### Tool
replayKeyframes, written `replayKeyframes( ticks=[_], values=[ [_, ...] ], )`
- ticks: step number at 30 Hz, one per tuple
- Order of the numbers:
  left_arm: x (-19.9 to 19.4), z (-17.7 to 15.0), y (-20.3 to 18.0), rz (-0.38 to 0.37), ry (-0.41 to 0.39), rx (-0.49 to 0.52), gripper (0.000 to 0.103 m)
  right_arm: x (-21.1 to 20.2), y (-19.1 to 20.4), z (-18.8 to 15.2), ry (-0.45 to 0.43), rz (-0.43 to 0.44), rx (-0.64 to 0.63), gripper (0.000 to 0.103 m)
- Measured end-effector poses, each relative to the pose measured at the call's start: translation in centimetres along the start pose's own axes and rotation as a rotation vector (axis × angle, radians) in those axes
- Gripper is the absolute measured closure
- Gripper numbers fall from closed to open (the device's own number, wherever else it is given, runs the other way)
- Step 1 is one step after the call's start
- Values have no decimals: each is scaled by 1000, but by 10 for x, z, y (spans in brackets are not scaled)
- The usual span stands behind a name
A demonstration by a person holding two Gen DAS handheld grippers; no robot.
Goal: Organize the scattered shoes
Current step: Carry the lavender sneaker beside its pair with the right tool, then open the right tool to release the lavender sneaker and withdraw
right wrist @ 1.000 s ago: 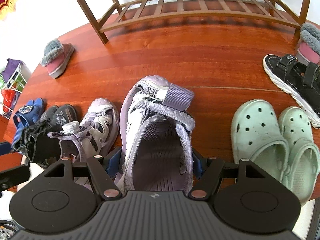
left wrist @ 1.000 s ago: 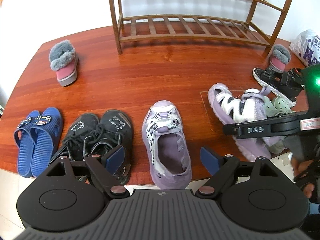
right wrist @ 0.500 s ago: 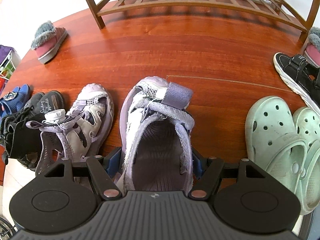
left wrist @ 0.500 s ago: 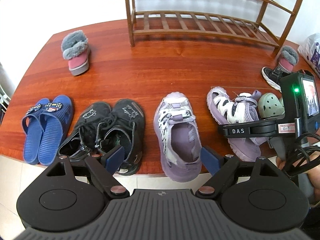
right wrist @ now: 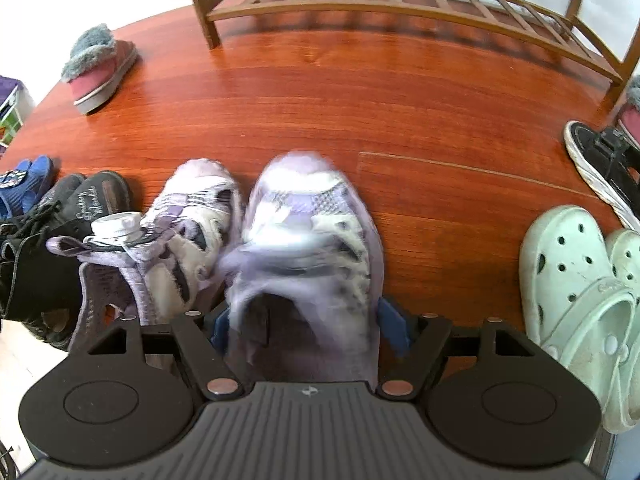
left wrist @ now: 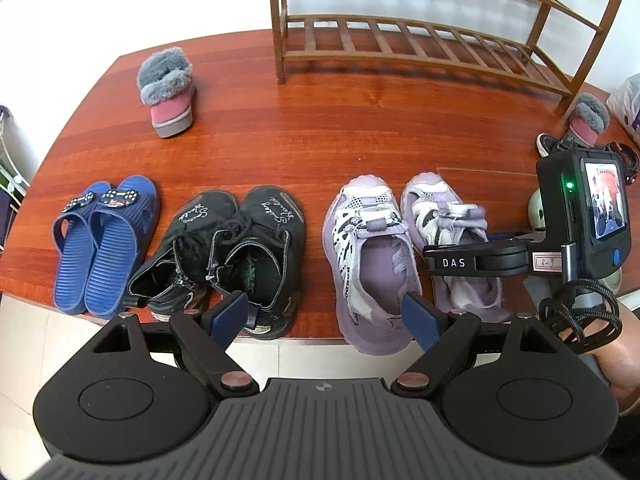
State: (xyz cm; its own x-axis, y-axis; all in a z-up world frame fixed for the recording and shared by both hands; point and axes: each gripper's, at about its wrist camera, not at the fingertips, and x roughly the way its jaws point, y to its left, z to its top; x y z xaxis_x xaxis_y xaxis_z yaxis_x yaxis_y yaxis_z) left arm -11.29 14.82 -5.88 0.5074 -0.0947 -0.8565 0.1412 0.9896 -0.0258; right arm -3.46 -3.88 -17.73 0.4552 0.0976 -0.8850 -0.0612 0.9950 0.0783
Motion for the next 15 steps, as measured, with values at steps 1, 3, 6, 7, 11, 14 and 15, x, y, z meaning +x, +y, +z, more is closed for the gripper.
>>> replayKeyframes(
  ticks=[1,3,6,7,11,14,15],
  values=[
    [0,0,0,0,-1,-1,18,0,1,1,1,1,-2,23],
    [0,1,0,-2,-3,-5,18,0,1,3,5,5,-4,23],
    [2,3,0,-4,-6,-12,18,-4,1,4,9,12,-12,23],
    [2,4,0,-6,-6,-13,18,-5,1,5,10,14,-15,23],
    [6,7,-2,-16,0,-18,18,-14,3,7,-4,21,-38,19],
    [8,10,-5,-23,-1,-13,18,-26,5,10,-25,28,-72,19],
    [8,11,-5,-26,-2,-12,18,-30,5,10,-33,31,-85,19]
  ],
)
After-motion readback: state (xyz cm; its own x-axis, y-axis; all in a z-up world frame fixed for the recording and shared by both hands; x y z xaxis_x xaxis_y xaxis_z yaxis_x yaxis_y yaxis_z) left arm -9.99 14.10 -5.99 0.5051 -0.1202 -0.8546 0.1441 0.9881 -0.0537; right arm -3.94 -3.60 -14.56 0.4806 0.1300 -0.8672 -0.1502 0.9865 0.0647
